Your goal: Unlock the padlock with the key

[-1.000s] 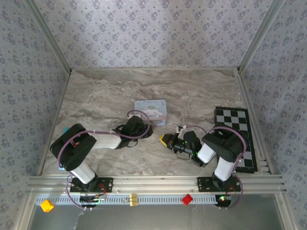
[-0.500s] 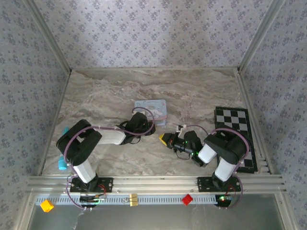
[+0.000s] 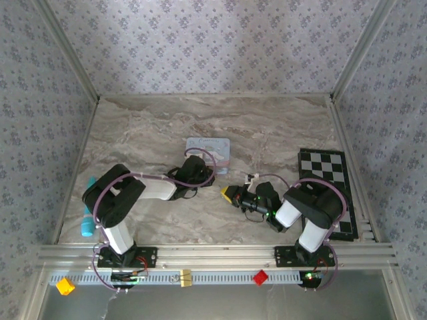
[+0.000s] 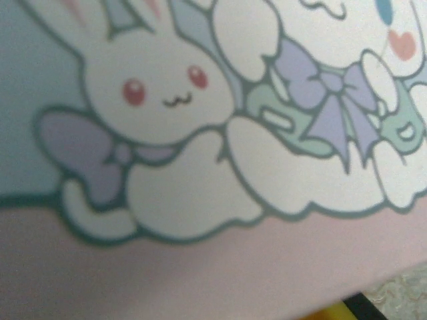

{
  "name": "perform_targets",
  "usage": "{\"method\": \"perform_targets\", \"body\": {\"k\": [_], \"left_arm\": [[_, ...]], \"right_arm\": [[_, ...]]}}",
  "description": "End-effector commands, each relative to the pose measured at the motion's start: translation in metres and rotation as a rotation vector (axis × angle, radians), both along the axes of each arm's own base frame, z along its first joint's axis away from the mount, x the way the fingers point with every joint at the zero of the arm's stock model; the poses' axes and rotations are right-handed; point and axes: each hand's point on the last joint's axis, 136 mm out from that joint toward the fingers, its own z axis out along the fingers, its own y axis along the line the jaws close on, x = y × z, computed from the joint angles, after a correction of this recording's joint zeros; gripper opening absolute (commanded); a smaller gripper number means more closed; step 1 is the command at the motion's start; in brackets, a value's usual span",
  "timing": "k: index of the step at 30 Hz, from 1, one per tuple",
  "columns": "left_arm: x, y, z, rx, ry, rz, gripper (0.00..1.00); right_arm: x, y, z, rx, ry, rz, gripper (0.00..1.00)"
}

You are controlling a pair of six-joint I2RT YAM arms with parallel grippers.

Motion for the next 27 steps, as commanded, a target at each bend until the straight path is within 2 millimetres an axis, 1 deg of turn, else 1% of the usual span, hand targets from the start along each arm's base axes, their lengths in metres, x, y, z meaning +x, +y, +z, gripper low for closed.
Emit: {"method": "perform_targets", "body": {"k": [1,5,9,14,20,24,27], "left_arm": [[-0.002,0.002,0.008,-0.037,-0.002,0.014,0.17],[-0.01,0.002,0.018,-0.101,0.024,0.021,0.12],[-0.018,-0.003,0.033,-0.197,0.052,0.018,0.09],[-0.028,-0.006,0.052,-0.3,0.101,0.006,0.06],[-0.029,-0.004,0.072,-0.456,0.154,0.017,0.04],[-0.029,-0.005,0.078,-0.492,0.176,0.015,0.04],[-0.029,-0.004,0.079,-0.523,0.192,0.022,0.03]], "right_arm": [[-0.001,0.006,-0.002,-0.014,-0.013,0.021,0.0],[-0.002,0.012,-0.005,-0.006,-0.004,0.033,0.0],[-0.001,0.019,-0.006,0.004,0.007,0.05,0.0],[0.002,0.026,0.004,0.03,-0.01,0.068,0.0],[0.002,0.036,0.018,0.066,-0.034,0.114,0.0],[0.001,0.036,0.028,0.083,-0.059,0.126,0.0],[-0.001,0.034,0.028,0.083,-0.058,0.128,0.0]]}}
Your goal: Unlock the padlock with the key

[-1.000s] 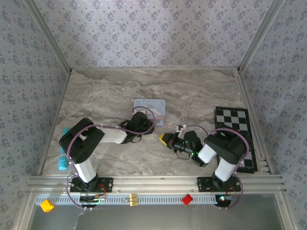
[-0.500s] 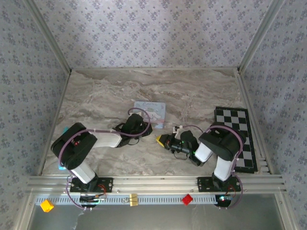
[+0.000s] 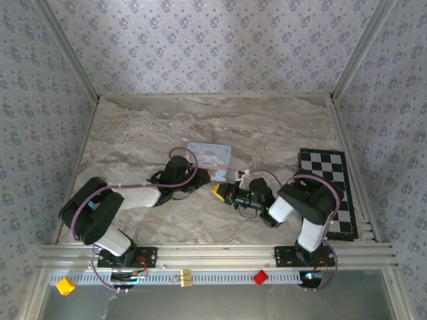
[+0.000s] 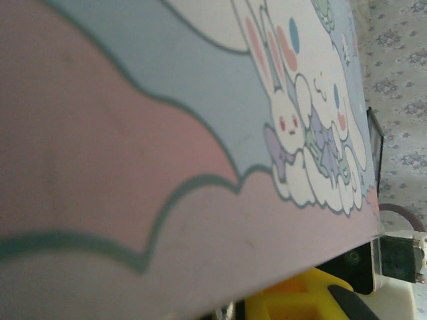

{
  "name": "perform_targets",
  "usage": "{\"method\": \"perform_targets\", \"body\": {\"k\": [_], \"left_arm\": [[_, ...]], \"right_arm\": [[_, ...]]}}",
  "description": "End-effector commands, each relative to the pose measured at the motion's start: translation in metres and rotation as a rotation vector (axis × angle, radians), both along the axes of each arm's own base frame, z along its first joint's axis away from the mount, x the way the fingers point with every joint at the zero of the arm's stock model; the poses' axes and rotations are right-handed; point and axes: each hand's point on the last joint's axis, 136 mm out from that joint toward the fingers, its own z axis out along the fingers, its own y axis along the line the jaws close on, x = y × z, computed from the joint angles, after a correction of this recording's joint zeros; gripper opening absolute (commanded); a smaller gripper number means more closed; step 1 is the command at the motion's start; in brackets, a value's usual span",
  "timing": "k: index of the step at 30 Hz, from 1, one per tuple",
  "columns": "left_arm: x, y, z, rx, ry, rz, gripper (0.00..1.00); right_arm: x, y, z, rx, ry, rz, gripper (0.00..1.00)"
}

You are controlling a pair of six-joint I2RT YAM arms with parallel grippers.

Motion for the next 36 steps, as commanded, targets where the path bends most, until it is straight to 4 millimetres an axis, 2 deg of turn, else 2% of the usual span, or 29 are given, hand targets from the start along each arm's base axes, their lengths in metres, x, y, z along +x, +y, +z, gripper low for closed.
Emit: {"method": "perform_targets", "body": {"k": [1,17,36], "left_arm": [[0.003,-0.01,0.035,-0.142,-0.037,-0.018,0.03],[0.0,-0.006,0.036,-0.224,-0.022,-0.011,0.01],[-0.001,-0.006,0.048,-0.309,-0.025,0.009,0.0]], "right_arm": [[-0.001,0.0,0.012,0.028,-0.031,0.017,0.0],[0.002,-0.005,0.016,0.046,-0.016,0.012,0.0],[0.003,-0.002,0.023,0.062,-0.031,0.015,0.0]]}}
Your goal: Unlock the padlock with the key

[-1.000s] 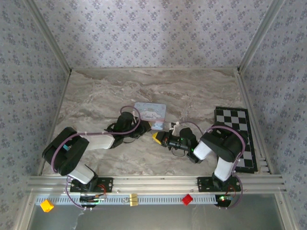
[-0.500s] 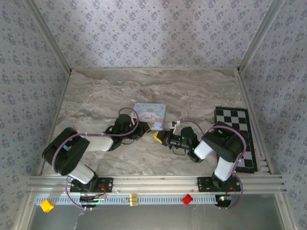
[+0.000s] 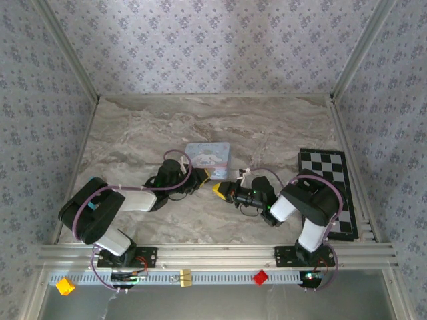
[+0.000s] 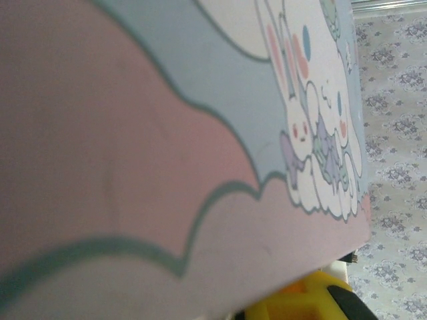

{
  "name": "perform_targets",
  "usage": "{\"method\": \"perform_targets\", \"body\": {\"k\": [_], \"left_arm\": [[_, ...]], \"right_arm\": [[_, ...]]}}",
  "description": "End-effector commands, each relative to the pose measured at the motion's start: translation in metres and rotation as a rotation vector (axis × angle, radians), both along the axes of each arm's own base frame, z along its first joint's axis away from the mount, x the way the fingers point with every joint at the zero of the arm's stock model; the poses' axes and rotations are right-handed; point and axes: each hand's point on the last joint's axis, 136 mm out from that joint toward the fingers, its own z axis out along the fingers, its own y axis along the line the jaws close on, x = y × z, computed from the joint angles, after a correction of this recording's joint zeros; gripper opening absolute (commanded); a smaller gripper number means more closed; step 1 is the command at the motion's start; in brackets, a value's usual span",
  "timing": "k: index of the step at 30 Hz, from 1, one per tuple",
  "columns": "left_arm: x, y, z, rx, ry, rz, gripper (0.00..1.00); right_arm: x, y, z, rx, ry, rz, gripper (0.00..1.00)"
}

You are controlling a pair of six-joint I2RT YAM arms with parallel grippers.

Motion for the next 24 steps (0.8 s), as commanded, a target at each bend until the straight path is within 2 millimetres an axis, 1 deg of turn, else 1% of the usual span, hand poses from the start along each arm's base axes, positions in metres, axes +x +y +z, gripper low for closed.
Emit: {"method": "perform_targets", "body": {"k": [1,8,12,24], "left_arm": [[0.0027,-0.0067,0.0341,-0.098,-0.079,-0.018,0.0],[0.0015,-0.0072,0.0353,-0.109,-0.075,-0.019,0.0],[0.0018,-0.0095,0.0395,-0.128,-0.075,-0.028,0.0],[-0.0005,-0.0134,0.0349,-0.146,-0.065,-0.036,0.0]], "right_arm": [[0.0006,0.0014,0.0149,0.036,-0.031,0.002,0.0],[-0.0001,0.0038,0.0162,0.038,-0.037,0.004,0.0],[0.0011,0.0051,0.0166,0.038,-0.041,0.005,0.0],[0.0014,0.005,0.0226,0.049,-0.051,0.003,0.0]]}}
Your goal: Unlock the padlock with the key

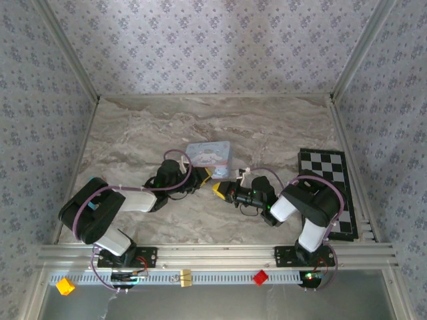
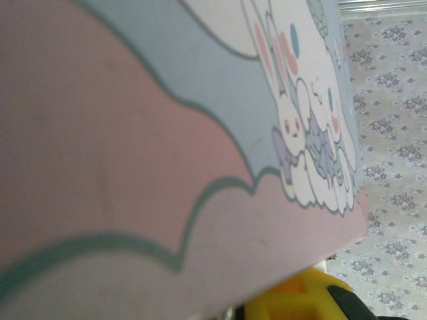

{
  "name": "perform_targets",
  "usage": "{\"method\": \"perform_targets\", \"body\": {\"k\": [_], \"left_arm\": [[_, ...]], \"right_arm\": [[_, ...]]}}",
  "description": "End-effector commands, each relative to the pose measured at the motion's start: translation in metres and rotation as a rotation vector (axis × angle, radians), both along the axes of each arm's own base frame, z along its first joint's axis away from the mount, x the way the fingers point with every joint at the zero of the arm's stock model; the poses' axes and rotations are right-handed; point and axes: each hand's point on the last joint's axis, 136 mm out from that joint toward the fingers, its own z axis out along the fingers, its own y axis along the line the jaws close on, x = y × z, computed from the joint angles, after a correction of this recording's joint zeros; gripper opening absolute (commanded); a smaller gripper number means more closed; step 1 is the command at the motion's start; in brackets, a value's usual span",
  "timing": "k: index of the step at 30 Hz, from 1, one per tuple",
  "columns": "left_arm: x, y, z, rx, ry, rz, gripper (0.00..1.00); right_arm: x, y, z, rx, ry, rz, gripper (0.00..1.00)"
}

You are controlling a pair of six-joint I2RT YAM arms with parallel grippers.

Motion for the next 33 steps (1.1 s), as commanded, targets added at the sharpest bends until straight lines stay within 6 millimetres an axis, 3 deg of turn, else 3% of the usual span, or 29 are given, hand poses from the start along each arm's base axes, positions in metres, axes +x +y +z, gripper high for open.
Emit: {"method": "perform_targets", "body": {"k": [1,18,33], "left_arm": [[0.0,-0.01,0.023,-0.084,-0.063,-0.033,0.0],[-0.005,-0.005,0.013,-0.062,-0.05,-0.038,0.0],[-0.009,-0.003,0.026,-0.087,-0.063,-0.039,0.0]], "right_arm": [[0.003,0.003,0.019,0.042,-0.044,-0.003,0.0],[0.003,-0.002,0.024,0.052,-0.052,-0.004,0.0],[0.006,0.0,0.02,0.045,-0.044,-0.002,0.0]]}}
